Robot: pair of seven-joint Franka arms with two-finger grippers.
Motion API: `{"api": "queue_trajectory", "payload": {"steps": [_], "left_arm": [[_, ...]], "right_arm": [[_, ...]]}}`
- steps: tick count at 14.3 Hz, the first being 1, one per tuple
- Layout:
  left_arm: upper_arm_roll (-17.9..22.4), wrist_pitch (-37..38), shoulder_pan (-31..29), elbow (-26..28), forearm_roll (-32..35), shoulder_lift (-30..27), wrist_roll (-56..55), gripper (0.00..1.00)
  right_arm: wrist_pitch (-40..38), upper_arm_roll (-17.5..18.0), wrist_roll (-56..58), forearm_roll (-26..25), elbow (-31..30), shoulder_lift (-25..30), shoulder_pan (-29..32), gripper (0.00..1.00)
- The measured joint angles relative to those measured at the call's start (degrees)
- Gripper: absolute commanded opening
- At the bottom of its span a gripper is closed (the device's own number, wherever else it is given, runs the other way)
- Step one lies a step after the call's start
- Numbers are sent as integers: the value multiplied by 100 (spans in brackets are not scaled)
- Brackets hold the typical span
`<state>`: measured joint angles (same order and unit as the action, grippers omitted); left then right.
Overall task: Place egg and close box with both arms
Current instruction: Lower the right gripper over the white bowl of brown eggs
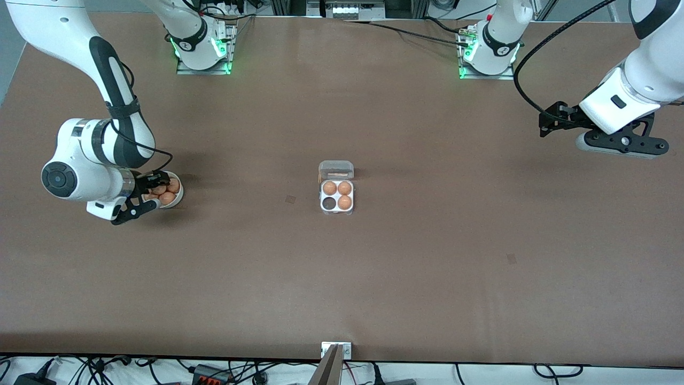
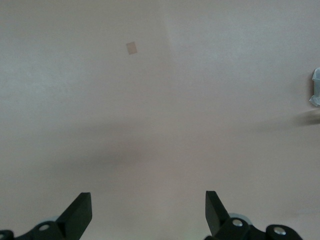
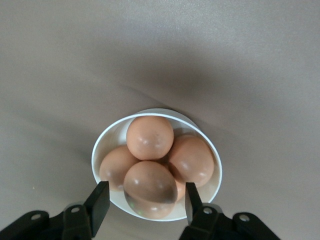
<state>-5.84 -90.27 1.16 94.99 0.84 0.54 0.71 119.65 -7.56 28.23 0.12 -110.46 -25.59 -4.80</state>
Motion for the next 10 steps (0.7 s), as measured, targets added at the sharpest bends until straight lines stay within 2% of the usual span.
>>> {"api": "queue_trajectory", "payload": {"steps": [3, 6, 10], "left_arm": [[0, 0, 0, 0, 0, 0, 0, 100], [0, 0, 0, 0, 0, 0, 0, 100], [0, 0, 0, 0, 0, 0, 0, 100]], "right_arm": [[0, 0, 49, -133, -2, 0, 0, 63], [-1, 1, 90, -137, -9, 0, -3, 51], [-3, 5, 102, -138, -25, 0, -12, 50]]}}
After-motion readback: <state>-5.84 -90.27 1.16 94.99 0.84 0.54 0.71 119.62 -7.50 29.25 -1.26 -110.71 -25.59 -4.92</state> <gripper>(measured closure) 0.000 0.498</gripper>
